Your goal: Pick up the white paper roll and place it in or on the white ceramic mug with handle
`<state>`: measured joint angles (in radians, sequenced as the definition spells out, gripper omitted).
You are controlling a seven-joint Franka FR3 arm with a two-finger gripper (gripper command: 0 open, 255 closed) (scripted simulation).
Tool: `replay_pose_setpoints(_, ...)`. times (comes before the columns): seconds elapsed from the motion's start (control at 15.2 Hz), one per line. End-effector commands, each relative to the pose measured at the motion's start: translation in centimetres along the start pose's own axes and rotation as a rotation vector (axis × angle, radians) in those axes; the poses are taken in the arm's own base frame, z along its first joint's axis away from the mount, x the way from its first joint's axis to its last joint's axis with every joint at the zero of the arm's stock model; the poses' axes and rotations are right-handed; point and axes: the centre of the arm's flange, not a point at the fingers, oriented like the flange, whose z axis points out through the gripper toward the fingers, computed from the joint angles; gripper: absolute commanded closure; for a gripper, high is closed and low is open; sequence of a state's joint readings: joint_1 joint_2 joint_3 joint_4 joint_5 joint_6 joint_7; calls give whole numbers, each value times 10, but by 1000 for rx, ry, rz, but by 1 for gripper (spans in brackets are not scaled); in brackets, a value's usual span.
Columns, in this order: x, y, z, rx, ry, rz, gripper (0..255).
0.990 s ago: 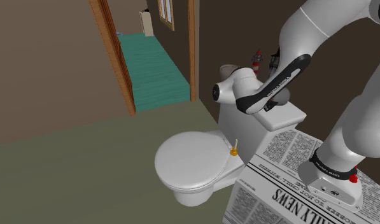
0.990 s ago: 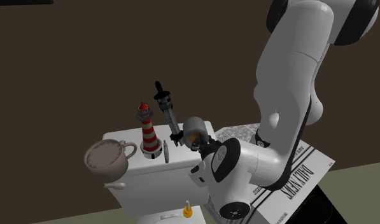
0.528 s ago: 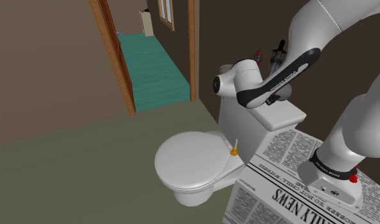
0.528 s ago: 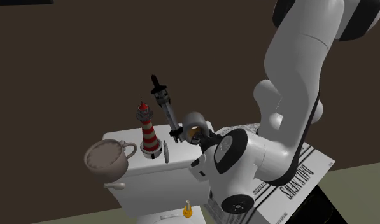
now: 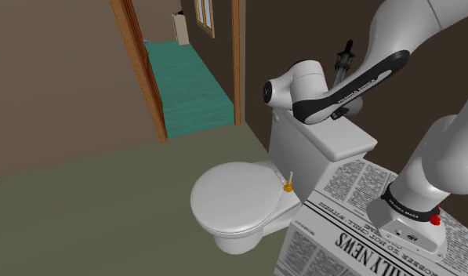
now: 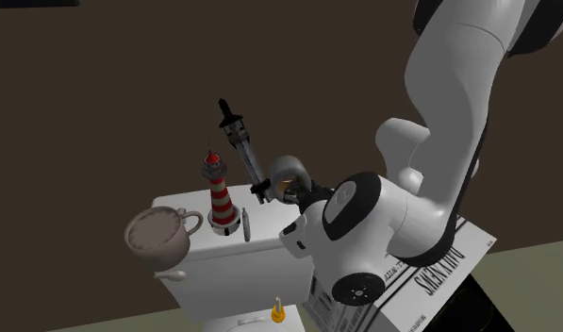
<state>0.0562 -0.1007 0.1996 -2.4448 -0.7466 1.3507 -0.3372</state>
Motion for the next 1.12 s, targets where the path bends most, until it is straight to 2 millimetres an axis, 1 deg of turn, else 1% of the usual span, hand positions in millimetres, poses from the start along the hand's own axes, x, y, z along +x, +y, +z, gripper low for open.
replay_pose_setpoints(0.0, -10, 2, -3, 0, 0, 0, 255)
replay_pose_setpoints(0.4, -39, 9, -14, 0, 0, 0, 255)
replay_pose_setpoints(0.46, -41, 9, -15, 0, 0, 0, 255)
replay_pose_setpoints(1.06, -4, 121, -34, 0, 0, 0, 255)
